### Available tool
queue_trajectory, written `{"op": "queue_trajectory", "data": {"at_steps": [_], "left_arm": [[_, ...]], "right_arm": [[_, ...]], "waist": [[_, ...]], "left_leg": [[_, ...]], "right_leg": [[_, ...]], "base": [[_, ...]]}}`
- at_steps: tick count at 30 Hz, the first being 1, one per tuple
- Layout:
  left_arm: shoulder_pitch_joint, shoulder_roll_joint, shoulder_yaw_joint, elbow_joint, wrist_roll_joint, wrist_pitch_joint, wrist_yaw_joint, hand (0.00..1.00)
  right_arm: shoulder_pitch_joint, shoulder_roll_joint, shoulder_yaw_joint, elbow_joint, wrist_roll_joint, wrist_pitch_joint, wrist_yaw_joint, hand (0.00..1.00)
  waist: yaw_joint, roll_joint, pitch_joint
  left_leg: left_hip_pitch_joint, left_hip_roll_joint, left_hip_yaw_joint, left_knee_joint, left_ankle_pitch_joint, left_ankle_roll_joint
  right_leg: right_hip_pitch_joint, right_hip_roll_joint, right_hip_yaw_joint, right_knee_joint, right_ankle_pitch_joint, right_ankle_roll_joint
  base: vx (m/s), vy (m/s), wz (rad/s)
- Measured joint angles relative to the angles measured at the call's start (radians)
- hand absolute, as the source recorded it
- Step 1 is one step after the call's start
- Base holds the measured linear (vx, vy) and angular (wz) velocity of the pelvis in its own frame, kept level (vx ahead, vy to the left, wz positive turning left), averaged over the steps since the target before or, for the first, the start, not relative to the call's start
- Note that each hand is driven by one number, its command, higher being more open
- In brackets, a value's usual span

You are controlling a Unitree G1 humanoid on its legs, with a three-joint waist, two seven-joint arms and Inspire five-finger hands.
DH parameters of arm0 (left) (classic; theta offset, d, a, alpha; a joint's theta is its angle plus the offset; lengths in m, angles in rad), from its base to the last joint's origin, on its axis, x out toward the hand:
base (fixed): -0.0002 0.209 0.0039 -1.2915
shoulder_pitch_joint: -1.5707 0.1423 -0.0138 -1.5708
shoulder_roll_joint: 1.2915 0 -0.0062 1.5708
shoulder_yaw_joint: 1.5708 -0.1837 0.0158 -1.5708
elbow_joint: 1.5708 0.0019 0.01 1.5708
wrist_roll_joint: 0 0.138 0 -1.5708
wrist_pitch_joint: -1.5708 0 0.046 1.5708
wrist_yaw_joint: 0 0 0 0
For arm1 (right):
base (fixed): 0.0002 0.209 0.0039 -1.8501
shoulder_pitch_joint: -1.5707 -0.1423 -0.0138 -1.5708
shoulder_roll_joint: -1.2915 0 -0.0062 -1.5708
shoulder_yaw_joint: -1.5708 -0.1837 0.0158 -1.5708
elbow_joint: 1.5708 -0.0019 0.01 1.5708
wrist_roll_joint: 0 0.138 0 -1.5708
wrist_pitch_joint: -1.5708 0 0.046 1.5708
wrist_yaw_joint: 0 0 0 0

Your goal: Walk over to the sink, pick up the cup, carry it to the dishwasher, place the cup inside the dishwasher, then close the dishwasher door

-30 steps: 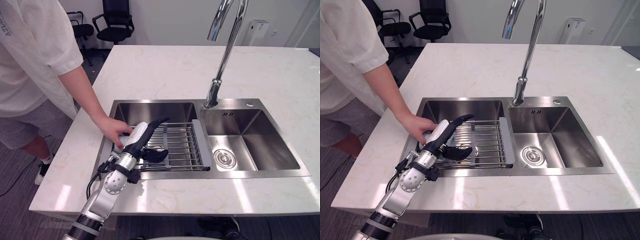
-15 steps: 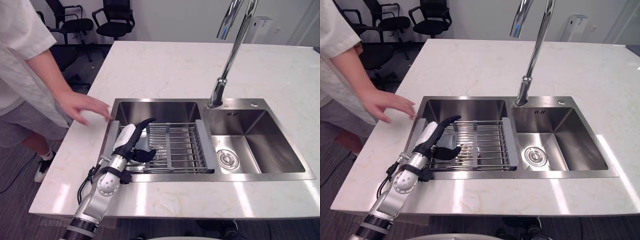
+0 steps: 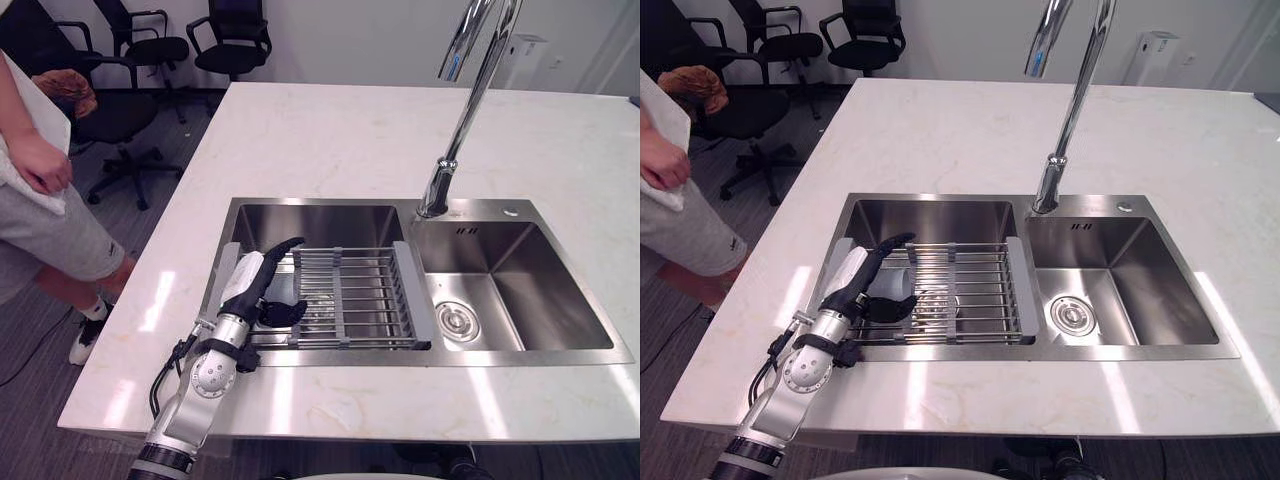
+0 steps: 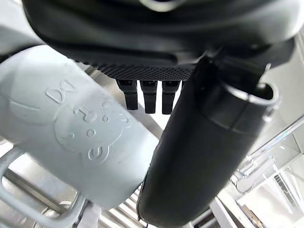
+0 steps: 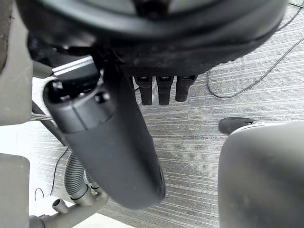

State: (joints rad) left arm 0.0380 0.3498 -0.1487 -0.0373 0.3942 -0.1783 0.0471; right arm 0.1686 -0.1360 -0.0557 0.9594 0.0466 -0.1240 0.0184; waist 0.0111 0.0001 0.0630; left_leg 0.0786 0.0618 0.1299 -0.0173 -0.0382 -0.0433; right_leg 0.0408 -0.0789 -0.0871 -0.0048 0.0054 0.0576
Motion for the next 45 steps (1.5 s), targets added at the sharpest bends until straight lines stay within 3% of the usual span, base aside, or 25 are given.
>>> {"op": "queue_trajectory", "data": {"at_steps": [30,45], "left_arm": [[0.048,0.036,0.164,-0.047,0.039,-0.002,0.060,0.90],[0.114,0.147,0.189,-0.076,-0.020,-0.030,0.037,0.90]], "right_arm": [[0.000,-0.014,0.001,0.030,-0.013,0.000,0.002,0.90],[0.003,-0.019,0.001,0.039,-0.041,0.000,0.002,0.90]], "waist": [[0.004,0.001,0.000],[0.016,0.003,0.000]], "left_leg": [[0.012,0.000,-0.004,-0.005,0.001,0.001],[0.018,-0.002,-0.004,-0.008,0.001,0.001]], "right_leg": [[0.010,-0.001,-0.005,-0.005,-0.001,0.000],[0.017,-0.001,-0.005,-0.011,-0.001,0.000]], "base": [[-0.01,-0.001,0.00],[0.00,0.000,0.00]]}}
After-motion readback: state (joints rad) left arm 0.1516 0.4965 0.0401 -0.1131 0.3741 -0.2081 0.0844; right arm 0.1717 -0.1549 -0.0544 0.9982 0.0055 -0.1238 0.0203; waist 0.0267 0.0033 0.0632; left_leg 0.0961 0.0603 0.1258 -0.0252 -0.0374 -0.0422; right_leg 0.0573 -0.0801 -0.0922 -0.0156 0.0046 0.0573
